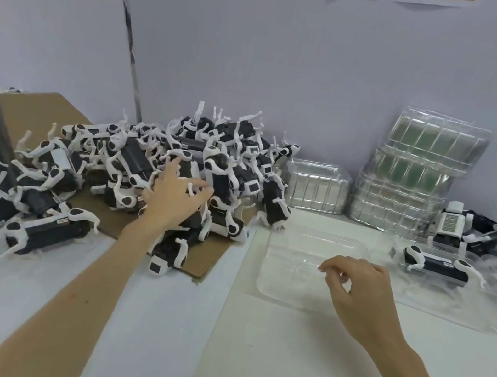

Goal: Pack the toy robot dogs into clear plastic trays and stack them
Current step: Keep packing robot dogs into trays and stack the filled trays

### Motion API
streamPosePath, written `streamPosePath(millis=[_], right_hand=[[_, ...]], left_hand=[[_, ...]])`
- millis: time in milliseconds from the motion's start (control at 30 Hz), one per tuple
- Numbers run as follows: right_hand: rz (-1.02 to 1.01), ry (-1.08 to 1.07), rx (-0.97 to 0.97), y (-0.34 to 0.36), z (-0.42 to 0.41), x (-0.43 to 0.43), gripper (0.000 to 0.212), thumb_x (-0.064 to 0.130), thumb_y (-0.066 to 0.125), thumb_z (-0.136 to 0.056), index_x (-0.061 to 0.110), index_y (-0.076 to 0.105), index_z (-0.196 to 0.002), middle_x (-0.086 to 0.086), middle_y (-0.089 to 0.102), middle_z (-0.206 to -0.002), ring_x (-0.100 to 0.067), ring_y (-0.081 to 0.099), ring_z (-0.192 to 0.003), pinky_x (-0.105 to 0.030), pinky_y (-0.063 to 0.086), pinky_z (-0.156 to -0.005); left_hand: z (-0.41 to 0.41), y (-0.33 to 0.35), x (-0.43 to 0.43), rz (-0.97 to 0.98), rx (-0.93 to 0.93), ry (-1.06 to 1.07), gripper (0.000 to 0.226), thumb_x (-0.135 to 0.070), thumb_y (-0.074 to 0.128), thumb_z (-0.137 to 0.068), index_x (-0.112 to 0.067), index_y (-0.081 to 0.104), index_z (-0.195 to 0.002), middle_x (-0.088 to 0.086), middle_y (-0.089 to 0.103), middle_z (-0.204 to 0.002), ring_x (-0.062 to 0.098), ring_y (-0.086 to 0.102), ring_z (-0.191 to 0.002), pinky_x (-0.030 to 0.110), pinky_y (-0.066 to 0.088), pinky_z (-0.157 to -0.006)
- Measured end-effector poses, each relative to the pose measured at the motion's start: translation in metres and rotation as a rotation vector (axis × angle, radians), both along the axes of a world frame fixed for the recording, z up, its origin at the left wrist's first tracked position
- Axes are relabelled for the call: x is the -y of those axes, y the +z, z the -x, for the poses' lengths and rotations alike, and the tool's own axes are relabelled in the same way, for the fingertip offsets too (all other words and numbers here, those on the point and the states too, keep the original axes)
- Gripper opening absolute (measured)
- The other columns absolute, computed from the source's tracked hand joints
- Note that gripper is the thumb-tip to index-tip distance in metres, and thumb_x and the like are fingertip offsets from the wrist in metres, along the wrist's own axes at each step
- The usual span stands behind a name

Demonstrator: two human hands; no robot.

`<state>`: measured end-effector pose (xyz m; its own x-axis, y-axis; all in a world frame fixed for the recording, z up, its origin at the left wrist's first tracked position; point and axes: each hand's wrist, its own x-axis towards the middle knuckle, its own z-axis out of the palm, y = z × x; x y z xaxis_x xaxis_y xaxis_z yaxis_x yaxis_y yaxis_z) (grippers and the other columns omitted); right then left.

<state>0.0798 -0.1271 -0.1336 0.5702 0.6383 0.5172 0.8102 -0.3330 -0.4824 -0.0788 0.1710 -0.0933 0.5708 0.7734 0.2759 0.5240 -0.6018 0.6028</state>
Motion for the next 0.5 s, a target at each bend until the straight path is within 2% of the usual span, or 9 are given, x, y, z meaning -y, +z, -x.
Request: streamPosePath(millis=[133, 200, 233, 300, 367, 433, 500], right_hand=[[-0.007, 0.004, -0.016, 0.001, 0.001, 0.001, 0.022, 0.006, 0.063, -0.090, 0.025, 0.070, -0.081, 0.015, 0.069, -0.081, -0.007, 0.060, -0.078, -0.029, 0.028, -0.089], [-0.008, 0.006, -0.021, 0.002, 0.001, 0.001, 0.022, 0.006, 0.063, -0.090, 0.025, 0.070, -0.082, 0.014, 0.069, -0.082, -0.009, 0.061, -0.078, -0.029, 0.028, -0.089], [-0.006, 0.007, -0.022, 0.002, 0.001, 0.001, 0.022, 0.006, 0.063, -0.090, 0.024, 0.070, -0.082, 0.014, 0.069, -0.082, -0.009, 0.061, -0.078, -0.028, 0.027, -0.089], [-0.005, 0.008, -0.019, 0.001, 0.001, 0.001, 0.021, 0.006, 0.063, -0.090, 0.024, 0.070, -0.082, 0.014, 0.069, -0.083, -0.008, 0.061, -0.078, -0.028, 0.027, -0.089], [-0.010, 0.011, -0.020, 0.002, 0.001, 0.001, 0.021, 0.006, 0.062, -0.091, 0.024, 0.070, -0.082, 0.014, 0.069, -0.083, -0.008, 0.061, -0.078, -0.027, 0.027, -0.089], [-0.012, 0.015, -0.027, 0.001, 0.001, 0.002, 0.022, 0.006, 0.062, -0.091, 0.025, 0.070, -0.082, 0.015, 0.069, -0.083, -0.007, 0.061, -0.078, -0.028, 0.027, -0.089], [-0.011, 0.019, -0.036, 0.001, 0.002, 0.002, 0.022, 0.007, 0.062, -0.091, 0.026, 0.069, -0.081, 0.016, 0.069, -0.083, -0.006, 0.060, -0.078, -0.027, 0.027, -0.091]], left_hand=[[0.001, 0.007, -0.005, 0.111, -0.004, 0.081, 0.049, -0.053, 0.031, -0.102, -0.031, 0.060, -0.136, -0.004, 0.010, -0.167, 0.020, -0.004, -0.153, 0.059, -0.004, -0.120], [0.008, 0.008, -0.006, 0.007, 0.046, 0.161, 0.056, -0.051, 0.020, -0.104, -0.030, 0.062, -0.134, -0.005, 0.015, -0.165, 0.017, -0.005, -0.153, 0.058, -0.013, -0.119], [0.013, 0.009, -0.004, -0.084, 0.058, 0.191, 0.055, -0.051, 0.022, -0.104, -0.030, 0.065, -0.130, -0.004, 0.022, -0.164, 0.018, 0.001, -0.153, 0.058, -0.010, -0.118], [0.023, 0.010, 0.003, -0.270, 0.042, 0.180, 0.047, -0.054, 0.031, -0.102, -0.033, 0.071, -0.116, -0.002, 0.045, -0.151, 0.020, 0.027, -0.146, 0.057, 0.009, -0.116], [0.033, 0.009, 0.010, -0.392, -0.048, 0.134, 0.044, -0.064, 0.039, -0.095, -0.037, 0.073, -0.104, -0.004, 0.060, -0.128, 0.021, 0.049, -0.122, 0.051, 0.032, -0.102], [0.042, 0.007, 0.015, -0.347, -0.152, 0.078, 0.047, -0.072, 0.047, -0.086, -0.037, 0.066, -0.111, -0.007, 0.062, -0.108, 0.016, 0.056, -0.097, 0.039, 0.045, -0.081], [0.047, 0.004, 0.016, -0.227, -0.221, 0.003, 0.045, -0.062, 0.062, -0.084, -0.034, 0.055, -0.119, -0.009, 0.059, -0.100, 0.012, 0.055, -0.084, 0.032, 0.043, -0.070]])
